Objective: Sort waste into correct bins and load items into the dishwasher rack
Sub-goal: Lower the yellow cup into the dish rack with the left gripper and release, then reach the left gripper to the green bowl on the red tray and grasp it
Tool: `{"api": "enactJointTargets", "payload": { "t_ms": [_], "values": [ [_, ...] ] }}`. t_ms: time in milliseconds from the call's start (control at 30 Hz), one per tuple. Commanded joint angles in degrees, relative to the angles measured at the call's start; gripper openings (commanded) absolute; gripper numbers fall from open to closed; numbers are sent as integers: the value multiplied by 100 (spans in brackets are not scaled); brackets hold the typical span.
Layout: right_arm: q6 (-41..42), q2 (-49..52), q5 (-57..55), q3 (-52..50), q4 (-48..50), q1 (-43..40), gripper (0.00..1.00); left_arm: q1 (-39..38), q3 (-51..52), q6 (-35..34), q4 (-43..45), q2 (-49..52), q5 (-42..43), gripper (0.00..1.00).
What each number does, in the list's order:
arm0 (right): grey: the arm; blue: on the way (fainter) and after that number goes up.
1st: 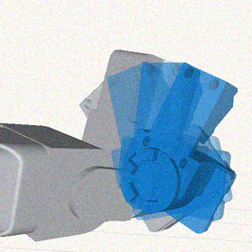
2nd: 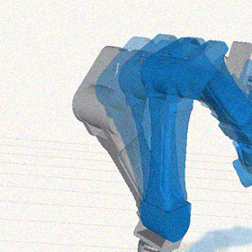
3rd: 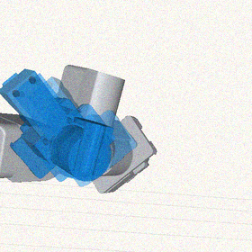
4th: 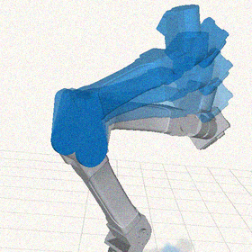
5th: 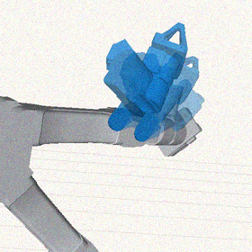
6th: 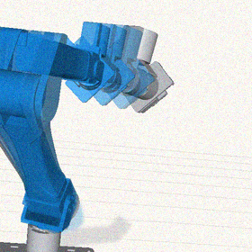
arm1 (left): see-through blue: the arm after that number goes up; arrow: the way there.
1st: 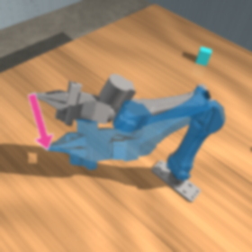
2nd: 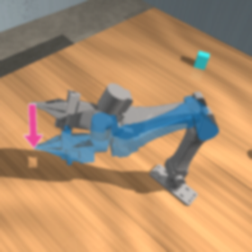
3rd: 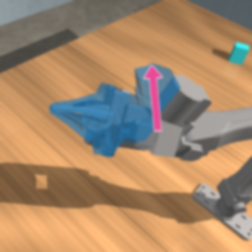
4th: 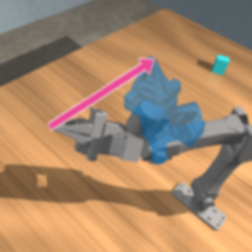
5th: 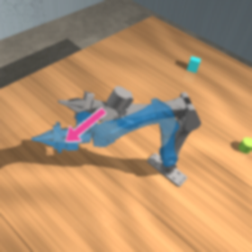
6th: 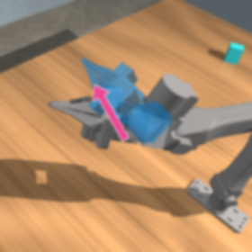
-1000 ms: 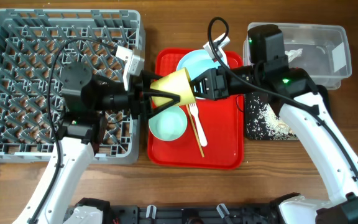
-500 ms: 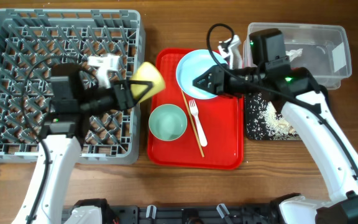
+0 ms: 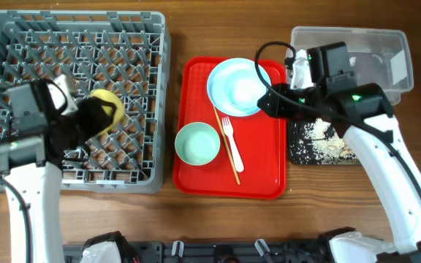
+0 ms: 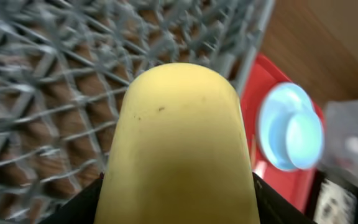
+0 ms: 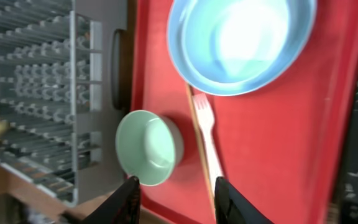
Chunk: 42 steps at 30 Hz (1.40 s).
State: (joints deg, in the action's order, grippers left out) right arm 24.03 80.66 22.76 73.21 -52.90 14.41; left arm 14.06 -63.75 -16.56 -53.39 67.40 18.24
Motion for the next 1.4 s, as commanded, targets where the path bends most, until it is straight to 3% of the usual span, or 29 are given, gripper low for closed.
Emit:
{"api": "enactJointTargets", "payload": {
  "t_ms": [0,233,600,767,833,867,900,933,1033,1100,1133,1367],
  "values": [
    [-160,-63,-435,39,-74,-24,39,37,-157,116,-245,-57,-1034,23],
    [-151,-63,-435,39,-160,-24,40,35,-155,118,-772,411,-1491,27],
    [-149,-63,-490,39,-258,-24,40,35,-151,118,-1012,1388,-1759,30],
    [-146,-63,-498,39,-269,-24,40,35,-151,118,-949,1637,-1856,36],
    [-149,-63,-496,39,-269,-24,40,35,-151,116,-922,1707,-1856,48],
    [-149,-63,-496,39,-271,-24,40,35,-151,116,-920,1725,-1856,61],
    [-149,-63,-496,39,-275,-24,40,35,-151,118,-920,1740,-1856,87],
    [-149,-63,-496,39,-286,-24,40,35,-151,116,-911,1749,-1856,100],
    [-149,-63,-494,39,-350,-24,49,35,-151,114,-857,1749,-1853,100],
    [-151,-63,-492,39,-356,-24,71,35,-151,114,-800,1749,-1853,100],
    [-151,-63,-492,39,-358,-24,76,35,-151,114,-763,1746,-1851,100],
    [-175,-63,-496,39,-374,-24,89,-116,-153,120,-269,1488,-1084,100]
  ]
}}
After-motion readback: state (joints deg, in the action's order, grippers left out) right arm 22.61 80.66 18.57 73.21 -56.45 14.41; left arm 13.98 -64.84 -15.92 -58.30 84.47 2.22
